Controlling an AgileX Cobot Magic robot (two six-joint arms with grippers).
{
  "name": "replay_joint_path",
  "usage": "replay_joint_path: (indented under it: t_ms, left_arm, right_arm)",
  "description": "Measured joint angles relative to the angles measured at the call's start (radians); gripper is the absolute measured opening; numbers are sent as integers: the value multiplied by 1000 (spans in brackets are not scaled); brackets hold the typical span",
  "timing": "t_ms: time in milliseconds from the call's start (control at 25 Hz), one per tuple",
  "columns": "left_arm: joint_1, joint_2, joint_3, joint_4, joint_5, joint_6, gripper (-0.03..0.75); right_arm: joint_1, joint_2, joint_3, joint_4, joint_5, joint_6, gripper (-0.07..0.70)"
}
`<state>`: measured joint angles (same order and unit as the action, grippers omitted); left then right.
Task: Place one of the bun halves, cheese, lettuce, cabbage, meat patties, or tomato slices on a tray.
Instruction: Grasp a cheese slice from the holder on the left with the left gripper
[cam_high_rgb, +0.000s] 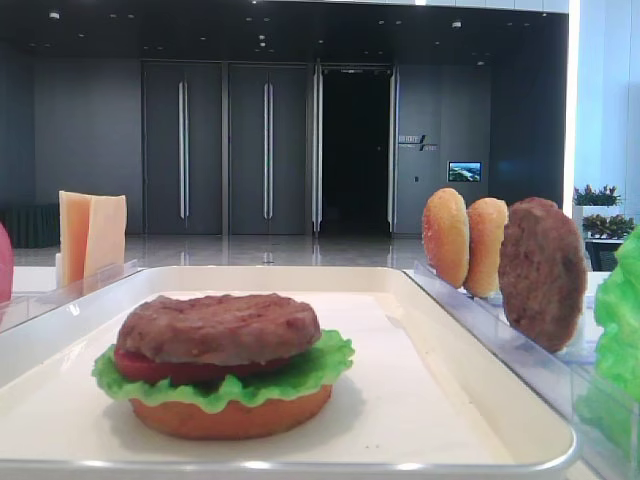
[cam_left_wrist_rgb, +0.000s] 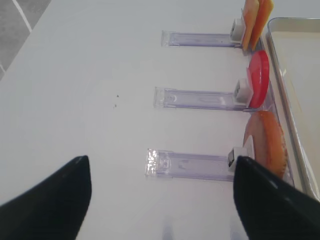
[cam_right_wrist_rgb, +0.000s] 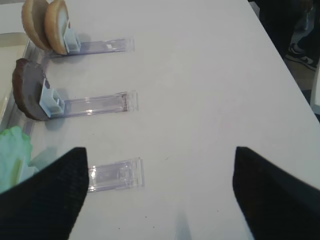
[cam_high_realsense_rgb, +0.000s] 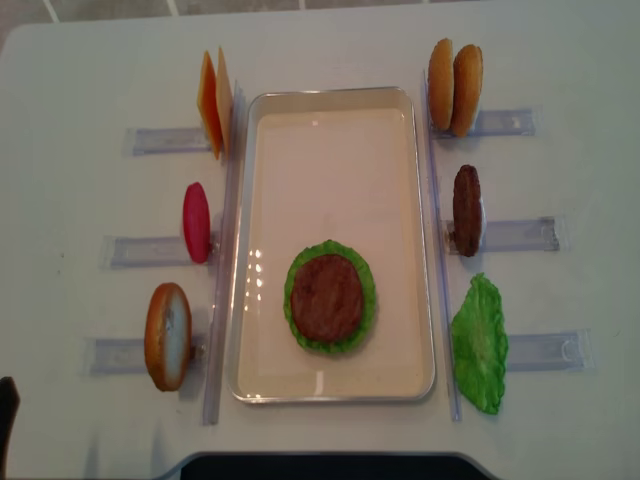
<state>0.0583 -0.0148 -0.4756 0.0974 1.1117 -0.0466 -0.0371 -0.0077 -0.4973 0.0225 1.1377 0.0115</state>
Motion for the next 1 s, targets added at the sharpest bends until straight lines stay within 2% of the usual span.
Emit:
replay_joint_path:
  t_ms: [1000]
  left_arm:
    - [0,0,0,10,0,4,692]
  right_arm:
    - [0,0,0,0,0,0,587]
